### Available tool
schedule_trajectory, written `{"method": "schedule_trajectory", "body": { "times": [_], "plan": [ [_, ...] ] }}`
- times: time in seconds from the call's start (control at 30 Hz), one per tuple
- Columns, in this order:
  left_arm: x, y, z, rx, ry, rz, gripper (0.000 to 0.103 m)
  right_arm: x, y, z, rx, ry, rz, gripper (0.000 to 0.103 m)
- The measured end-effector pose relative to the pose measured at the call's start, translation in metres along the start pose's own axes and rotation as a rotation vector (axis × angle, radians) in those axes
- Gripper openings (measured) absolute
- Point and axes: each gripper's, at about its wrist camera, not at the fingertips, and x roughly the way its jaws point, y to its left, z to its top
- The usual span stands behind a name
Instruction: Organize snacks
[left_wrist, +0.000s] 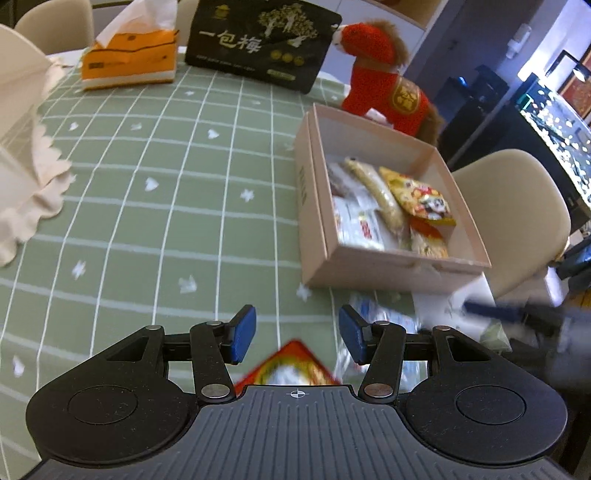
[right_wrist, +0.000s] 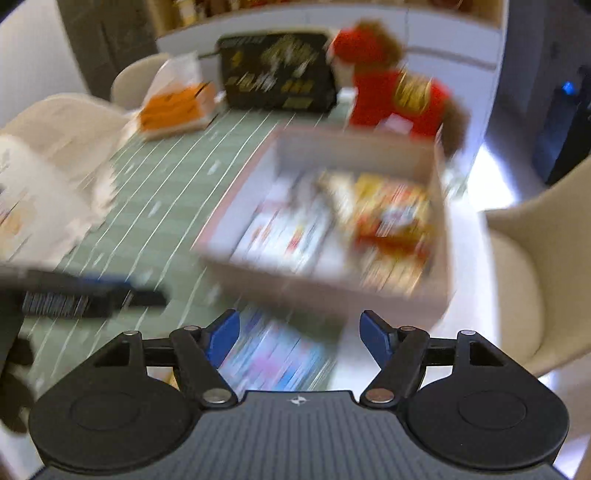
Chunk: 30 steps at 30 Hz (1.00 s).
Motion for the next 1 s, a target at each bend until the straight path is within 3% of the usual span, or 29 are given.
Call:
{"method": "schedule_trajectory", "body": {
  "times": [0.13, 0.3, 0.37, 0.47, 0.63, 0.73, 0.9, 0.97, 1.0],
  "plan": [
    [-0.012, 0.003, -0.020, -0.025, 0.017, 0.015, 0.055, 0.010, 0.047, -0.035, -0.134, 0.100, 0.086, 0.073],
    [-0.035, 0.012, -0.038, -0.067, 0.000, 0.037, 0.055, 0.023, 0.100, -0.059, -0.279, 0.114, 0.131, 0.079],
    [-0.047, 0.019, -0.043, -0.078, -0.017, 0.060, 0.055, 0.027, 0.111, -0.061, -0.328, 0.089, 0.097, 0.079],
    [-0.065, 0.033, -0.052, -0.113, -0.044, 0.109, 0.055, 0.029, 0.109, -0.060, -0.335, 0.067, 0.043, 0.079],
    [-0.082, 0.067, -0.083, -0.238, -0.036, 0.187, 0.055, 0.024, 0.075, -0.058, -0.219, 0.073, 0.055, 0.063],
    [-0.083, 0.085, -0.106, -0.331, 0.009, 0.175, 0.055, 0.018, 0.067, -0.066, -0.219, 0.067, 0.034, 0.055],
    [-0.070, 0.085, -0.117, -0.387, 0.054, 0.109, 0.055, 0.006, 0.064, -0.080, -0.227, 0.073, 0.092, 0.055],
    [-0.066, 0.078, -0.112, -0.392, 0.043, 0.061, 0.057, -0.005, 0.072, -0.084, -0.274, 0.062, 0.142, 0.060],
    [-0.065, 0.076, -0.110, -0.396, 0.034, 0.036, 0.056, -0.007, 0.080, -0.085, -0.304, 0.054, 0.153, 0.067]
  ]
}}
